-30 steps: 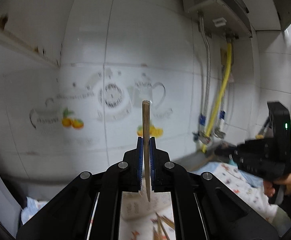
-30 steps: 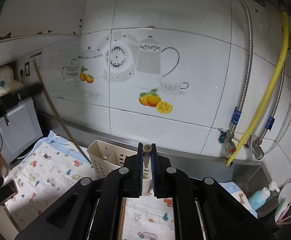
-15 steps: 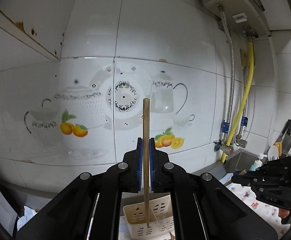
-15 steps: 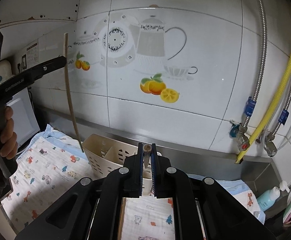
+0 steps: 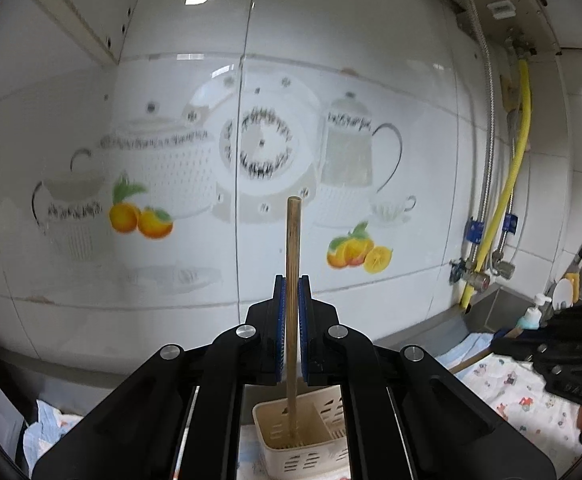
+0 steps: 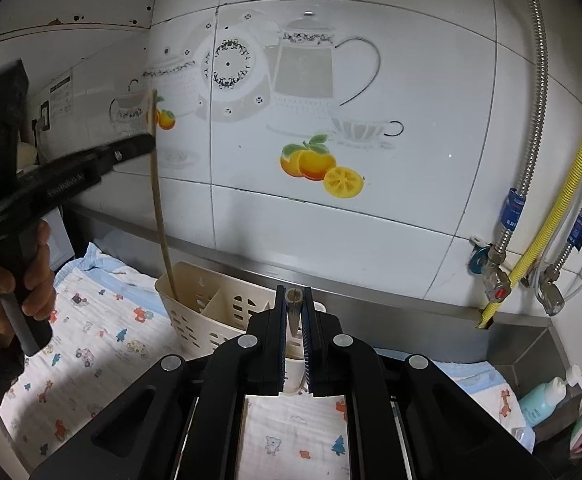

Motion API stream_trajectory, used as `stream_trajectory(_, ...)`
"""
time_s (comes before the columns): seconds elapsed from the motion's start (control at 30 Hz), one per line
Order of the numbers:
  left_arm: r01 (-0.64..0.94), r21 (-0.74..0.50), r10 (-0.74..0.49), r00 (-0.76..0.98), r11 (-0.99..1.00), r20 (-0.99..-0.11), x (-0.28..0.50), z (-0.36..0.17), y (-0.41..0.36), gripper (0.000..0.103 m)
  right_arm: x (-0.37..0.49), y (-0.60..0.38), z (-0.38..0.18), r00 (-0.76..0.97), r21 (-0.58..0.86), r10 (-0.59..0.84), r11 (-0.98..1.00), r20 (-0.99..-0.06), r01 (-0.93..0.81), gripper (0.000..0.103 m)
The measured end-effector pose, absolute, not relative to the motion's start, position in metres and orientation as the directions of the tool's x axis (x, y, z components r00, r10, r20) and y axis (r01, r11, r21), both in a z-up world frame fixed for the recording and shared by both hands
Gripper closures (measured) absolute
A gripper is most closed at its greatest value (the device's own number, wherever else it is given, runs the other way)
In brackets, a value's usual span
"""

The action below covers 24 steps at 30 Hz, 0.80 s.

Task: Organize utensils
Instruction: 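Lower the left tool's chopstick into the holder while the right tool drops its chopstick in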

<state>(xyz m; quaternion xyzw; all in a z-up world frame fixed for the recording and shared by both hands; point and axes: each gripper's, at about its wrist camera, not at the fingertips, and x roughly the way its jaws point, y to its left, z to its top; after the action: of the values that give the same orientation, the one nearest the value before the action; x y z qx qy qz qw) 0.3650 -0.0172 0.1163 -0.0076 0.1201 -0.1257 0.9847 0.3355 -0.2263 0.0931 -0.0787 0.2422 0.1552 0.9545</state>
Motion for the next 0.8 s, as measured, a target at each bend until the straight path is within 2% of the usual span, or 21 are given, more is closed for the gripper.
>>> stream_trajectory(0.8,0.234,-0.069,-0.242,0.888,0.97,-0.392,0.384,0.056,-0.019,0.098,0.33,-0.227,0.099,0.852,-0.116,0.229,0.942,-0.471,-0.316,0.096)
